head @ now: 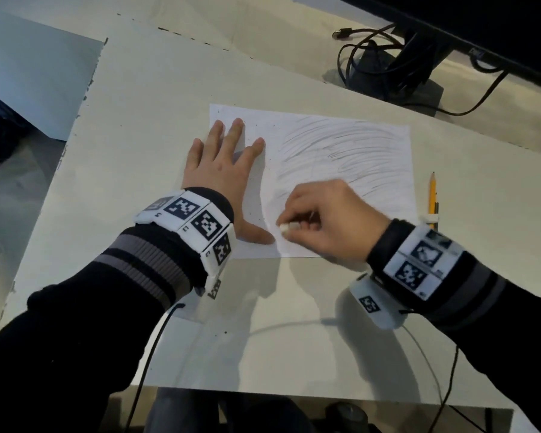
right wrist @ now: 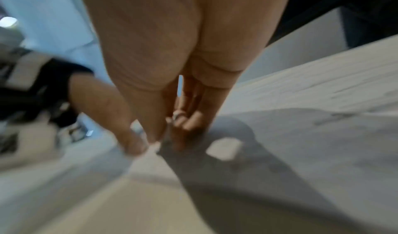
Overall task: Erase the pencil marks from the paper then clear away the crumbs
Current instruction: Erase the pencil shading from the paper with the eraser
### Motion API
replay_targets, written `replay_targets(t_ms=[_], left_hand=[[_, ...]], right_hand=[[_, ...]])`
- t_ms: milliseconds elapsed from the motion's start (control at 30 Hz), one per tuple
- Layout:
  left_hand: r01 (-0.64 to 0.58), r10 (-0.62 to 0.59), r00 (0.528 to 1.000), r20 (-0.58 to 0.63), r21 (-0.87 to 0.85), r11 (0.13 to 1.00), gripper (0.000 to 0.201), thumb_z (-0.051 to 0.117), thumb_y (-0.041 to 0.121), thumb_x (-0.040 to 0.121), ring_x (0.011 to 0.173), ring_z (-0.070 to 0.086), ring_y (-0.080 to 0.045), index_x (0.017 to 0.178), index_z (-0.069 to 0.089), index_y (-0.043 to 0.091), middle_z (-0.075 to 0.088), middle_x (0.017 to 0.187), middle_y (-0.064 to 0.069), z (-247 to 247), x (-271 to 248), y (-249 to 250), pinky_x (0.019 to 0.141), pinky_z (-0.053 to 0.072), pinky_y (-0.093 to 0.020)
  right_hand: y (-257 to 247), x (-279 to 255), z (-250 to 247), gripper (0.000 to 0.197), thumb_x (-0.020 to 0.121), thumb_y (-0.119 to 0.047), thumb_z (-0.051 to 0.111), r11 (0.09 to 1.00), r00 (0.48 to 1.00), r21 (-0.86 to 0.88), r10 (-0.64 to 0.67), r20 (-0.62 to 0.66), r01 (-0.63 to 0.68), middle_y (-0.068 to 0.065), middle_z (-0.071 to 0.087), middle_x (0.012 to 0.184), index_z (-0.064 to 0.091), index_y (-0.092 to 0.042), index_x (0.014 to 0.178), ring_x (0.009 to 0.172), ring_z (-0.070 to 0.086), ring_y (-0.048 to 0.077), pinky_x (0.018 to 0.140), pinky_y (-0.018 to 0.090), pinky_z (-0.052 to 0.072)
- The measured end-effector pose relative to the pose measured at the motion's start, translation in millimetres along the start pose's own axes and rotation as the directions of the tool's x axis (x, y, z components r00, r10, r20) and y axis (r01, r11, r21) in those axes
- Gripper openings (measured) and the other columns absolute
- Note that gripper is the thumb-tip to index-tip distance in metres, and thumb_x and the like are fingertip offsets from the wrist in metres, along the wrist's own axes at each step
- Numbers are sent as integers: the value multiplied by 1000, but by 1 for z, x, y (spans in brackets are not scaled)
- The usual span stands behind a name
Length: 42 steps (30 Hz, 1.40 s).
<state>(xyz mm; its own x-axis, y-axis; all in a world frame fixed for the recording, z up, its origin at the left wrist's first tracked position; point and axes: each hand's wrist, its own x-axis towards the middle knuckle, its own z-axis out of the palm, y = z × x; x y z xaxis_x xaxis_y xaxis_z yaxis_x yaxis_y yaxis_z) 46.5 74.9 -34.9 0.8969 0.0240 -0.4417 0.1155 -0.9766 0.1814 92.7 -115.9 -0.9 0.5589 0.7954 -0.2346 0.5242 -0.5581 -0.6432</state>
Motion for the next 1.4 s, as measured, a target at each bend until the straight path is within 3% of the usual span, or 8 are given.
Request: replay_targets(t_ms=[300, 433, 600, 800, 967, 1133, 1300, 1400], left_hand=[[4, -4, 1000, 4, 16, 1000, 153, 68, 91, 43, 148, -24, -30, 154, -15, 27, -28, 160, -6, -1, 0, 0, 121, -5, -50], [3, -3, 1000, 20, 20, 1000, 154, 67, 92, 42, 148, -25, -30, 154, -16, 26, -30, 159, -7, -1, 0, 0, 121, -6, -51], [6, -6, 999, 32, 27, 1000, 152, 68, 90, 46, 147, -26, -31, 154, -18, 26, -31, 159, -7, -2, 0, 0, 121, -5, -51], [1, -1, 999, 38, 23, 1000, 152, 68, 90, 45, 147, -27, -31, 153, -18, 26, -32, 158, -8, -3, 1, 2, 121, -5, -52], [1, -2, 999, 46, 23, 1000, 151, 68, 89, 47, 147, -27, -32, 153, -19, 26, -33, 158, -8, -3, -1, 1, 121, -6, -52], [10, -11, 998, 56, 16, 1000, 152, 68, 89, 46, 146, -28, -32, 153, -21, 26, -34, 157, -8, -2, 0, 2, 121, -6, -53], [-3, 2, 999, 46, 17, 1000, 151, 68, 89, 48, 146, -29, -32, 153, -21, 26, -35, 157, -8, 0, 1, 0, 121, -7, -53], [1, -2, 999, 52, 13, 1000, 152, 67, 90, 46, 146, -29, -32, 152, -22, 27, -36, 157, -7, 0, 1, 1, 121, -7, -53]], right_hand=[[4, 5, 3, 9, 77, -18, 82, 999, 999, -15, 31, 19, -31, -11, 67, 82, 79, -18, 85, 66, 63, 7, 64, 15, 49], [3, -4, -2, 8, 75, -19, 82, 999, 969, -37, 38, 244, -30, -10, 68, 80, 79, -20, 83, 70, 63, 8, 65, 18, 51], [9, 10, -1, 9, 75, -15, 83, 999, 999, 29, 38, 32, -39, -11, 67, 81, 79, -17, 83, 68, 64, 9, 64, 18, 51], [11, 5, -8, 7, 76, -22, 83, 992, 968, 62, 93, 235, -111, -9, 69, 80, 78, -20, 81, 70, 65, 10, 64, 21, 53], [17, 25, -4, 12, 78, -19, 83, 1000, 991, -2, 19, -129, -19, -9, 68, 84, 79, -17, 88, 73, 63, 5, 68, 12, 47], [8, 21, -13, 7, 76, -20, 81, 997, 985, -56, 59, 163, -51, -13, 69, 80, 79, -21, 83, 72, 64, 4, 67, 16, 51], [12, 37, -8, 10, 77, -24, 82, 993, 999, -119, -17, -30, 13, -13, 67, 80, 79, -20, 85, 69, 61, 1, 67, 11, 47], [10, 21, -9, 8, 75, -22, 82, 997, 993, -40, 67, 102, -63, -12, 69, 78, 77, -23, 81, 70, 65, 4, 66, 20, 54]])
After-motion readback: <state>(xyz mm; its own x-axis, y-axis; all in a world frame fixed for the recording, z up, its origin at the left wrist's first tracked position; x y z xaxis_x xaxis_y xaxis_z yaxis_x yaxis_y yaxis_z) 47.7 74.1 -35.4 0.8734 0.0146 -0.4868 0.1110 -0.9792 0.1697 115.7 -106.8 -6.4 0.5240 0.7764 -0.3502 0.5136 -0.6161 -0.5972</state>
